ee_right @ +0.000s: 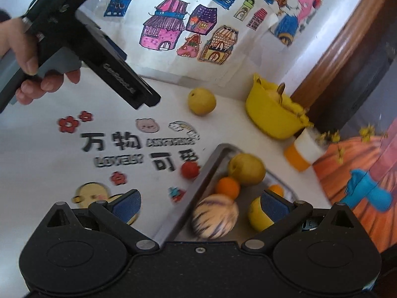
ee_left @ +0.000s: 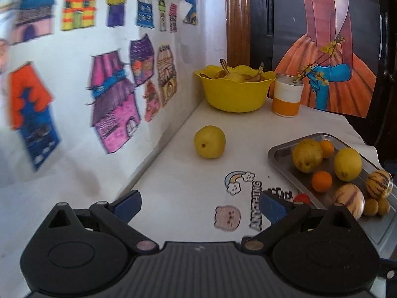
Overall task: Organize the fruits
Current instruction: 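Lift both open tools away from the tray, then grasp the yellow pear with the left tool while the right tool grasps the red cherry tomato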
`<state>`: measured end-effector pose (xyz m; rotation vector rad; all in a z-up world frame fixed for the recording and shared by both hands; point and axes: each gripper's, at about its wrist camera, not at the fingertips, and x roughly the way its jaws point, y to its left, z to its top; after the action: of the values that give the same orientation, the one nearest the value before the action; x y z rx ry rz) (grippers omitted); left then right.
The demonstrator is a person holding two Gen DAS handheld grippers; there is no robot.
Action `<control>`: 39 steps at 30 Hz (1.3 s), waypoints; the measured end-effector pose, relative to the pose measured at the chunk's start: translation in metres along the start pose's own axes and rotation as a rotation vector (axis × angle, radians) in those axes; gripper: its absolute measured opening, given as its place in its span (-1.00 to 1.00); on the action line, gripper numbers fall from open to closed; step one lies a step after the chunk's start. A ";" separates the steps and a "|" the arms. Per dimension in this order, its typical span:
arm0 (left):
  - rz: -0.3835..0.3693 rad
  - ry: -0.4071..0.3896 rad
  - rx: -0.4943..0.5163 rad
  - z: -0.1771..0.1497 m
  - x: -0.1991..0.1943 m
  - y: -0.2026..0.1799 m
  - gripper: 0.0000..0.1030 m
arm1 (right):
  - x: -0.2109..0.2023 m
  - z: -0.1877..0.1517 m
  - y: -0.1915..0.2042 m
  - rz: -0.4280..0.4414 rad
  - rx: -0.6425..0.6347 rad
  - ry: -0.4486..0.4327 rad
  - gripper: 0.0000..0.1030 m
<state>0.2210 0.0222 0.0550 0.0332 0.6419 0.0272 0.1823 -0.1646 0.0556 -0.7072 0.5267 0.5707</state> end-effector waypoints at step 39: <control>-0.105 0.058 0.010 0.050 0.162 0.000 0.38 | 0.088 0.017 0.003 0.088 -0.419 -0.046 0.23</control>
<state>0.3802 0.0268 -0.0018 0.0083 0.7010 -0.0763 0.2489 -0.1236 0.0110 -1.0689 0.3994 0.7896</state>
